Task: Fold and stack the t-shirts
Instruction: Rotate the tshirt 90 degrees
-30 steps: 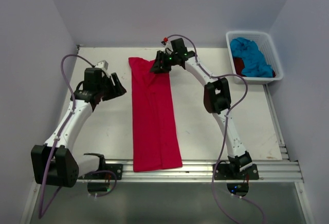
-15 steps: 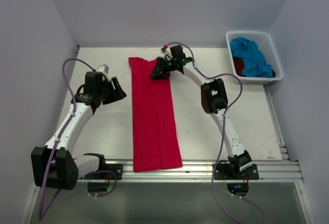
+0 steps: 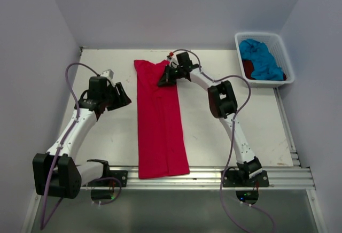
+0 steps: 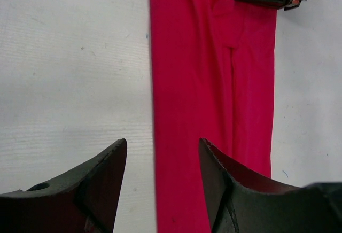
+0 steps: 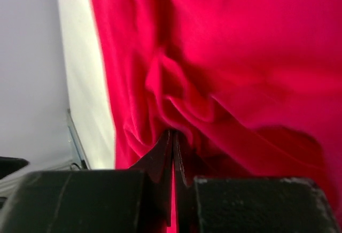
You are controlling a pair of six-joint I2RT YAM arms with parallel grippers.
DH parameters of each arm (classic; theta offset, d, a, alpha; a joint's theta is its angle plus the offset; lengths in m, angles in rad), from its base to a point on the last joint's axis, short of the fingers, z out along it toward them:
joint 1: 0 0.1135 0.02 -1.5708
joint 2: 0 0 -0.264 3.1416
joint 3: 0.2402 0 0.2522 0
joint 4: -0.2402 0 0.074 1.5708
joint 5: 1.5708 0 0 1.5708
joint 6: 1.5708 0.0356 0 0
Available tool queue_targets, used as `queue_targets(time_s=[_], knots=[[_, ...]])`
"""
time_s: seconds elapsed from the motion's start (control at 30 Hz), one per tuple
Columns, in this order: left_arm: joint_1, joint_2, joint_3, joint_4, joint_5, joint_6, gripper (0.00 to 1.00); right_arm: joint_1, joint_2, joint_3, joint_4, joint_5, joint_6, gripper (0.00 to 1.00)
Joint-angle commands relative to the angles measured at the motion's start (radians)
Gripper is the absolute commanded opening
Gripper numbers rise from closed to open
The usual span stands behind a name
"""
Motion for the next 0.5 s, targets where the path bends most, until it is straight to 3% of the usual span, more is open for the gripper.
queue_targets(time_s=[0.0,0.13,0.47], knots=[[-0.004,-0.027,-0.006,0.053,0.026,0.003,0.60,0.009,-0.176,-0.116,0.009,-0.013,-0.074,0.00],[-0.004,-0.012,-0.010,0.072,0.043,-0.006,0.59,0.013,-0.306,-0.315,0.062,0.010,-0.129,0.00],[-0.008,0.000,-0.013,0.082,0.039,-0.008,0.58,0.024,-0.440,-0.429,0.034,0.099,-0.195,0.00]])
